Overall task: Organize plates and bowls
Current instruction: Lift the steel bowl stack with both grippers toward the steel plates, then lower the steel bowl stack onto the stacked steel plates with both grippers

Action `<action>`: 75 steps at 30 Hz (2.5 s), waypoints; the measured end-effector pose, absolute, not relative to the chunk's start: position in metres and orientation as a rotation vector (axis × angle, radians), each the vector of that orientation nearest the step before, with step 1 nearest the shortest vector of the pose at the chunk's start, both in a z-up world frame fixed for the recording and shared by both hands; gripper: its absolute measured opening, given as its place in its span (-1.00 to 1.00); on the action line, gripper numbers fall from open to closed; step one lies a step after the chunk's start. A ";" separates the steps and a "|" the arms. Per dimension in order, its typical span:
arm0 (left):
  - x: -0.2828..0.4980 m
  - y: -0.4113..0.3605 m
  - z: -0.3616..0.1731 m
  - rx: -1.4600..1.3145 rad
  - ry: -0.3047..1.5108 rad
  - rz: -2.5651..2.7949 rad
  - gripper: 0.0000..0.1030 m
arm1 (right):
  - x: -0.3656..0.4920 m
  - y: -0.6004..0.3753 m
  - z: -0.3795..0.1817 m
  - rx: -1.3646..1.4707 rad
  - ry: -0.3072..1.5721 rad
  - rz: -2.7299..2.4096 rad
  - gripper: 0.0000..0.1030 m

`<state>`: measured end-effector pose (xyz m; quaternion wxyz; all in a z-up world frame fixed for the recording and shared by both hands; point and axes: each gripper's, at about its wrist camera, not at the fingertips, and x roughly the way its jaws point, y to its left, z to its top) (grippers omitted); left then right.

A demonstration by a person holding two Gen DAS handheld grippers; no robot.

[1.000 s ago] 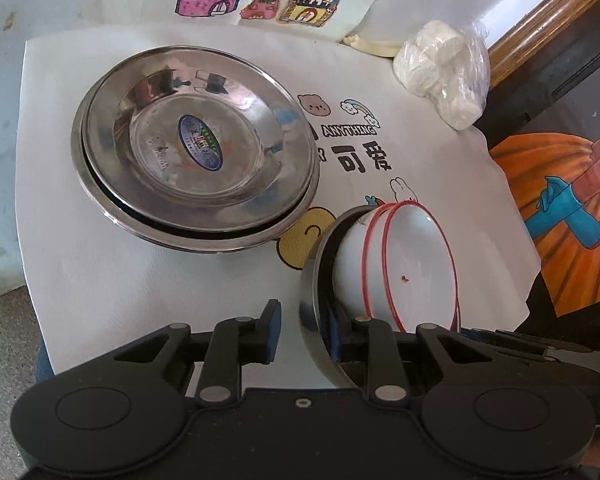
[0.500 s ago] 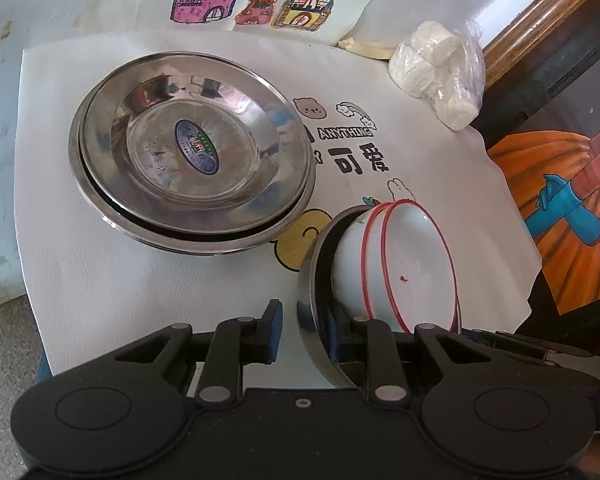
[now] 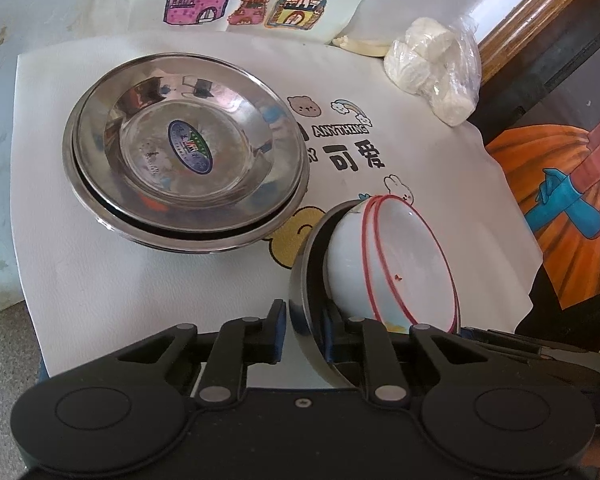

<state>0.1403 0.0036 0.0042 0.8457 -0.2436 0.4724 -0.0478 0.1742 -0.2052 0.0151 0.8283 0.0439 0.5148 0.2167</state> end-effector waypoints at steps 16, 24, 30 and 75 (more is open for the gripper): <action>0.135 0.001 0.004 -0.487 1.000 -0.114 -0.69 | 0.165 -0.208 0.016 0.107 1.068 0.447 -0.56; 0.133 0.002 0.011 -0.486 0.976 -0.136 -0.69 | 0.161 -0.211 0.023 0.102 1.045 0.436 -0.57; 0.134 0.007 0.023 -0.485 0.938 -0.138 -0.69 | 0.163 -0.209 0.032 0.104 1.013 0.444 -0.57; 0.147 0.113 0.041 -0.593 0.812 0.066 -0.76 | 0.221 -0.092 0.048 0.038 0.975 0.613 -0.58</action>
